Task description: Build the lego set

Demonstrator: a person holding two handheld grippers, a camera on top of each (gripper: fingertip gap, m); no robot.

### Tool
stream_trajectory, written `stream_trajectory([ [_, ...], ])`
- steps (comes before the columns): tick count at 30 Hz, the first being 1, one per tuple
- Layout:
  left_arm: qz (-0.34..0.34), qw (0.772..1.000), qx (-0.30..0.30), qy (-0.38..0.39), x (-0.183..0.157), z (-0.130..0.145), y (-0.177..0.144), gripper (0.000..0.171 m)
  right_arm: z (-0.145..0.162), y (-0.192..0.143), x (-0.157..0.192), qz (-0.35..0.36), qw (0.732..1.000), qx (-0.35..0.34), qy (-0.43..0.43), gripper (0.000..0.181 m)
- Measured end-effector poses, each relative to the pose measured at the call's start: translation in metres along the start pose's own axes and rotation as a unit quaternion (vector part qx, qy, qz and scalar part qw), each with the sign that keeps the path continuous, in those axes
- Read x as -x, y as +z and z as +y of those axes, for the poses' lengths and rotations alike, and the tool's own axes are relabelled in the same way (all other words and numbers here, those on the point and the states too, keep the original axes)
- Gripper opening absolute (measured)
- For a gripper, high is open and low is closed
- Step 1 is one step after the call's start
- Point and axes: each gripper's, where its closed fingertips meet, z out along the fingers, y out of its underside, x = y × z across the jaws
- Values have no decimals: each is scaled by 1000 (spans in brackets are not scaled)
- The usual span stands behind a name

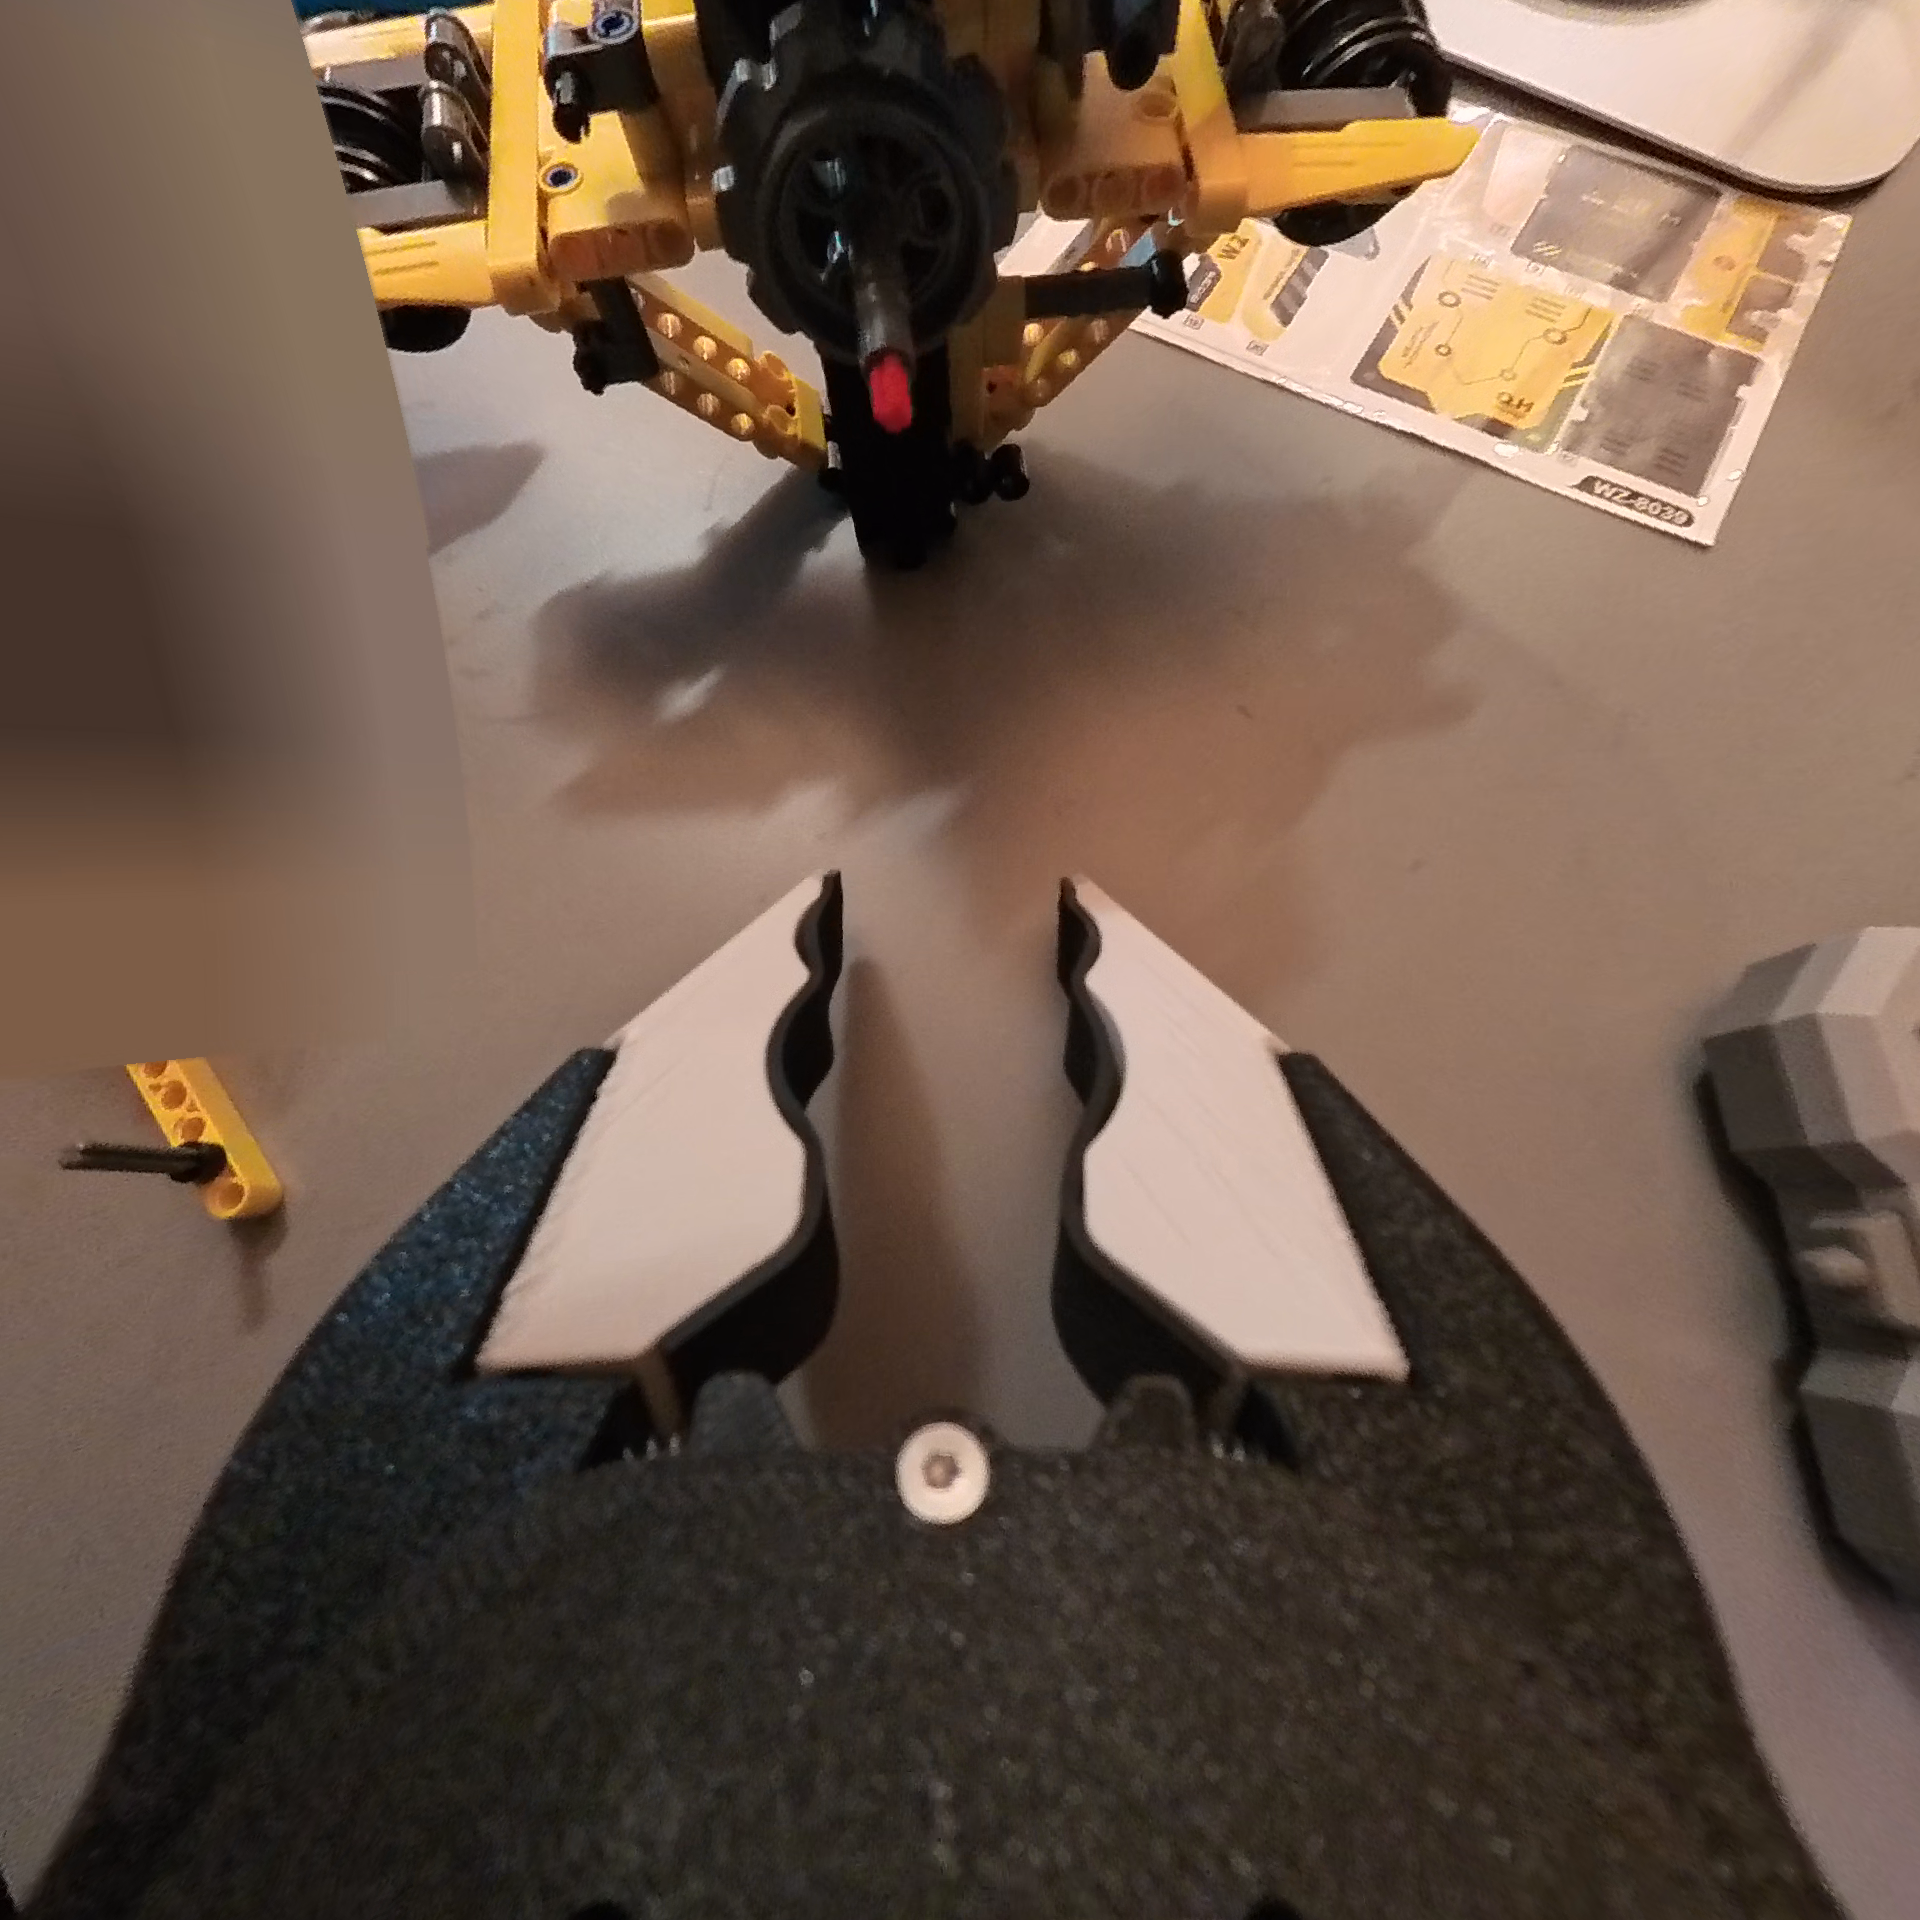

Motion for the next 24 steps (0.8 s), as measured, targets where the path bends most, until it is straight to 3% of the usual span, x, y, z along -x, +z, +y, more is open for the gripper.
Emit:
stream_trajectory([
  [24, 3, 1000, 3, -7, 1, 1, 1, 93, 1, 1, -4, 6, 1000, 3, 6, 41],
])
